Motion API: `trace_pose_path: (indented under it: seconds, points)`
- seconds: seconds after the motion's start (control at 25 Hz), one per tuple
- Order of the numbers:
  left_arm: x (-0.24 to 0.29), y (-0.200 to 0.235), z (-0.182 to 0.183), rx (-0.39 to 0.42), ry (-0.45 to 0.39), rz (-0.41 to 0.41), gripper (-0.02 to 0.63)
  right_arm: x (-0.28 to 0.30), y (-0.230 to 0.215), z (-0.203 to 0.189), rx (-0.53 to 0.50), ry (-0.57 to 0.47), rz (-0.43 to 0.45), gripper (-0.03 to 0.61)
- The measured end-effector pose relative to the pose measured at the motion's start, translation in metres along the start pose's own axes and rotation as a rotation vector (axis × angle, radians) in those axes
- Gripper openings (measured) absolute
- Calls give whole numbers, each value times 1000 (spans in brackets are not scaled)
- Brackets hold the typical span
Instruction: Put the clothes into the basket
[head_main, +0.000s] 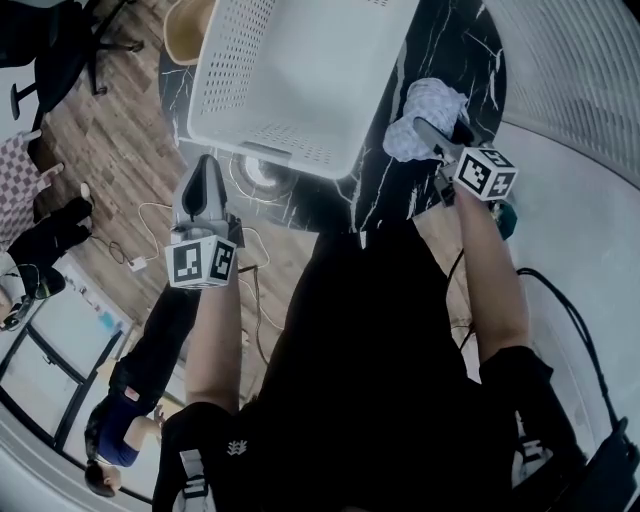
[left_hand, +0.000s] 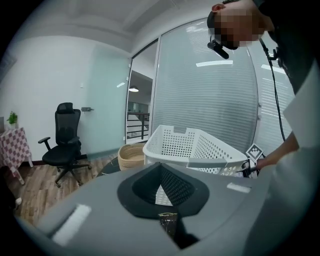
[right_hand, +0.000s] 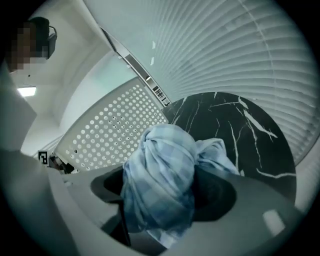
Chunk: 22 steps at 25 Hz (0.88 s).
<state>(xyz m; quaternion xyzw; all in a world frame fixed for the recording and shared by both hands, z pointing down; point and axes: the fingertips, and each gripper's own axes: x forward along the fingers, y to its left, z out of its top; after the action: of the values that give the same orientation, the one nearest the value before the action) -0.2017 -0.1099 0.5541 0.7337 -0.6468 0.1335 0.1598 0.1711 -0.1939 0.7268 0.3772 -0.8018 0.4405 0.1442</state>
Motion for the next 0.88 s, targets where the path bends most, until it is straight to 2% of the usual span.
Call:
trace_pose_path:
  seconds: [0.16, 0.32, 0.52, 0.88]
  points:
    - [-5, 1, 10, 1, 0, 19, 5, 1, 6, 6, -86, 13, -4, 296]
    - [-9, 11, 29, -19, -38, 45, 5, -3, 16, 12, -140, 9, 0, 250]
    - [-12, 12, 68, -9, -91, 58, 5, -17, 36, 38, -150, -47, 26, 239]
    - [-12, -7, 100, 10, -160, 10, 5, -52, 74, 93, -196, -126, 57, 239]
